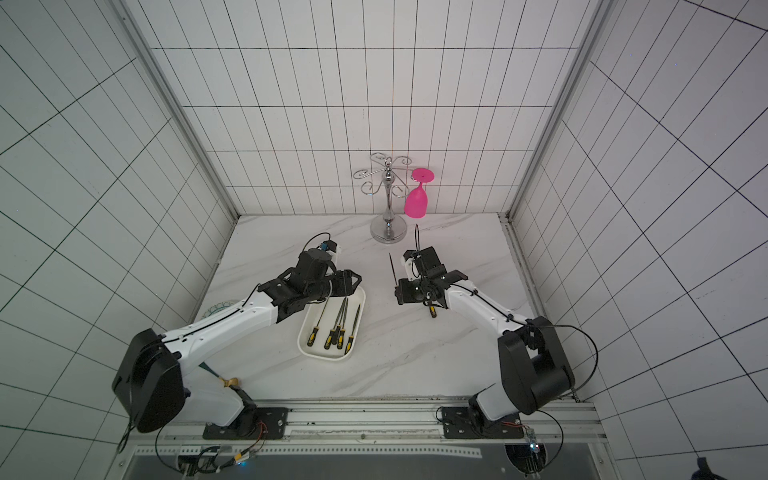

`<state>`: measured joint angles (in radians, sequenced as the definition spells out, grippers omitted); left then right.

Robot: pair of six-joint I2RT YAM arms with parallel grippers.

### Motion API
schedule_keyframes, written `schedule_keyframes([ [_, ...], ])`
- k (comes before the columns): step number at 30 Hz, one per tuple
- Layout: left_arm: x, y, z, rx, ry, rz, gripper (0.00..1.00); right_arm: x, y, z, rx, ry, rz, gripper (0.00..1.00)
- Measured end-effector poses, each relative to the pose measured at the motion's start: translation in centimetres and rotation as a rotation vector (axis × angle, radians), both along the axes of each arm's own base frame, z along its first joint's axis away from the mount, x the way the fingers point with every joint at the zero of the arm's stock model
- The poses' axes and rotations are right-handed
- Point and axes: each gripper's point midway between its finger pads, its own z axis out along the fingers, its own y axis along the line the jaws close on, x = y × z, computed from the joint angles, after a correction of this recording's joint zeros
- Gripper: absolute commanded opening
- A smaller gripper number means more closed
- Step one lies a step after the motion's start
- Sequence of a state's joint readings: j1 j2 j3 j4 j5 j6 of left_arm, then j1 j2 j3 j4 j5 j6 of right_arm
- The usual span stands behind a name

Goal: Put the file tool into the storage box
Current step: Pick up the file tool from the center of the board.

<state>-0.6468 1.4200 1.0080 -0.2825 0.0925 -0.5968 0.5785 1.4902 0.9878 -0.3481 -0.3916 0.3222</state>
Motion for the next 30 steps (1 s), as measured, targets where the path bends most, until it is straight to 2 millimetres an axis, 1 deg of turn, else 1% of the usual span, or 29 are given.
schedule_keyframes([
  [3,0.3,-0.6,0.4,-0.029,-0.010,-0.013,0.56,-1.9,1.9,0.3,0.033,0.021,0.090,0.00],
  [5,0.4,-1.0,0.3,-0.038,-0.007,-0.019,0.56,-3.0,3.0,0.8,0.048,0.023,0.148,0.00],
  [9,0.6,-1.4,-0.3,-0.041,0.009,-0.026,0.56,-4.0,4.8,2.3,0.083,-0.001,0.226,0.00],
  [13,0.7,-1.7,-0.9,-0.048,0.023,-0.029,0.56,-4.2,5.1,2.7,0.093,-0.011,0.247,0.00],
  [21,1.3,-2.9,-1.4,-0.097,0.036,-0.037,0.48,-4.7,5.3,3.2,0.105,-0.026,0.276,0.00],
  [22,1.5,-3.1,-1.4,-0.106,0.037,-0.038,0.44,-4.7,5.3,3.4,0.106,-0.029,0.278,0.00],
  [23,1.5,-3.3,-1.6,-0.112,0.043,-0.038,0.36,-4.7,5.3,3.4,0.107,-0.030,0.278,0.00],
  [24,1.6,-3.5,-1.7,-0.121,0.047,-0.040,0.25,-4.7,5.3,3.4,0.106,-0.032,0.279,0.00],
  [25,1.6,-3.6,-1.8,-0.125,0.050,-0.044,0.11,-4.7,5.3,3.4,0.106,-0.033,0.279,0.00],
  [26,1.7,-3.7,-1.9,-0.131,0.054,-0.045,0.03,-4.7,5.3,3.4,0.106,-0.033,0.279,0.00],
  [27,1.6,-4.3,-1.4,-0.172,0.062,-0.054,0.00,-4.7,5.2,3.3,0.102,-0.030,0.278,0.00],
  [28,1.4,-5.3,-0.3,-0.199,0.040,-0.089,0.00,-4.7,5.4,3.1,0.095,-0.031,0.278,0.00],
  [29,1.3,-5.5,0.0,-0.195,0.027,-0.095,0.00,-4.7,5.4,3.1,0.095,-0.033,0.278,0.00],
  [30,1.2,-5.5,0.1,-0.197,0.028,-0.095,0.00,-4.9,5.2,3.4,0.096,-0.034,0.279,0.05],
])
